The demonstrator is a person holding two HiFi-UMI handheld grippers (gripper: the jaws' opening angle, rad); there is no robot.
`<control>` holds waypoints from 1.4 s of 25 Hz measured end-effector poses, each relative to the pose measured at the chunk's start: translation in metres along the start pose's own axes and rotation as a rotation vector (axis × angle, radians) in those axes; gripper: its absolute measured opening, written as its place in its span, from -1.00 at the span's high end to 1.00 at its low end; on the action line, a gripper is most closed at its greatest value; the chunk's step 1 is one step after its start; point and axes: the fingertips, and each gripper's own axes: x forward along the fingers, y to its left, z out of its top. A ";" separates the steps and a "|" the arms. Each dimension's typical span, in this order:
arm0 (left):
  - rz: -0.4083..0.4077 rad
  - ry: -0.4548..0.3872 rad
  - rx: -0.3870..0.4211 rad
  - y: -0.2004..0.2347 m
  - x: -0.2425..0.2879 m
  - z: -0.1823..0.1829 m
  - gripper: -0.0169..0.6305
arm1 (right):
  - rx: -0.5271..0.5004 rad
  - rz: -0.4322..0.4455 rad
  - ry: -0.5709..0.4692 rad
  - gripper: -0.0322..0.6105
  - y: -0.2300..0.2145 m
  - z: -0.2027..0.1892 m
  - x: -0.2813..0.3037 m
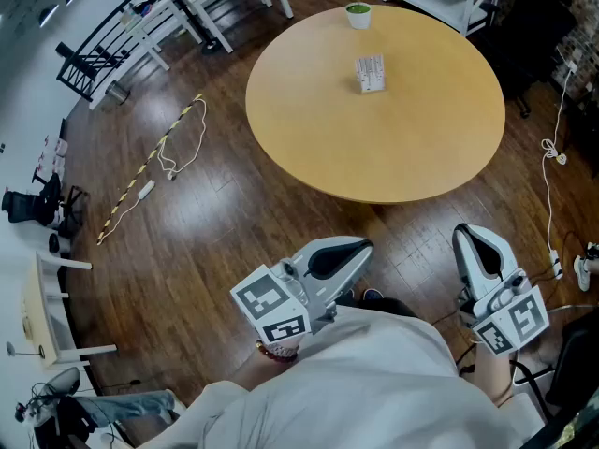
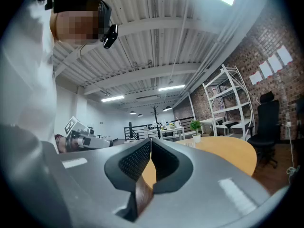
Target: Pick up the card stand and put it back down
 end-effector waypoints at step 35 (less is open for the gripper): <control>0.369 -0.144 -0.151 0.406 0.053 0.140 0.98 | -0.153 0.167 0.630 -0.15 -0.378 -0.187 0.399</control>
